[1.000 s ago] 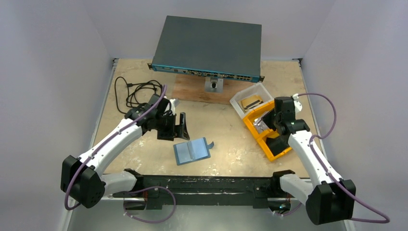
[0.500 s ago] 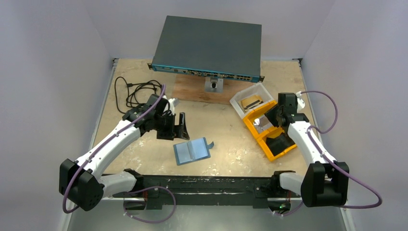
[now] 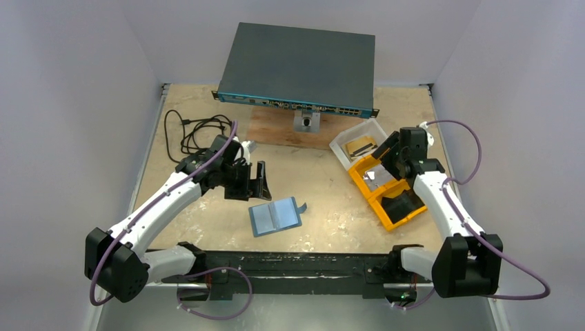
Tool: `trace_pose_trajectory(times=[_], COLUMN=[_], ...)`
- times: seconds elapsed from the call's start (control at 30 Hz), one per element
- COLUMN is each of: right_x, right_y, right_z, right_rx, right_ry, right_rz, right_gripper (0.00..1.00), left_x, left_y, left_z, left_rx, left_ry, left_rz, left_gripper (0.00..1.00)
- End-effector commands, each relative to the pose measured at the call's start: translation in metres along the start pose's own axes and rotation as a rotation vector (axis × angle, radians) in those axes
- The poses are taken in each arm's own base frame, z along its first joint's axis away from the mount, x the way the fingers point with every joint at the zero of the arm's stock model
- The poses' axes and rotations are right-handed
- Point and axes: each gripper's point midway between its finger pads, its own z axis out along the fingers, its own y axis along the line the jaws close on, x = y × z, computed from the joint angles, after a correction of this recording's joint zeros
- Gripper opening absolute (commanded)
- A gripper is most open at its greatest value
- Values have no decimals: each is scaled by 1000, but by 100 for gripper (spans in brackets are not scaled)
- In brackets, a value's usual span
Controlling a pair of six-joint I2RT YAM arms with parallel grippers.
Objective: Take the credit cards out of the card holder
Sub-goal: Remove the credit card from the card holder.
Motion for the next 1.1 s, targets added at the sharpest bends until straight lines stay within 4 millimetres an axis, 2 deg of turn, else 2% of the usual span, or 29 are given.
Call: trace_pose_trajectory(times=[0.0,0.27,0.6,0.87,1.07], right_x=[-1,45,142,220,256], right_y=[28,60,68,99,126], right_z=[-19,-41,-48,-69,-79], right_rx=[-89,-177,-251,-331,-396], right_ry=[-25,19,203,294,338], right_rz=[-76,-135,-231,-437,-585], right_gripper=[67,68,67,67,66], left_x=[-5,-5,-6,2,4], left_y=[4,26,53,69,79], left_z=[-1,2,-2,1,1], left_rx=[-25,-90,-158,-207,-234], left_ry=[-27,-41,-75,-84,-97], left_rz=[0,-76,-178,-247,-295], left_gripper=[85,85,85,85,85])
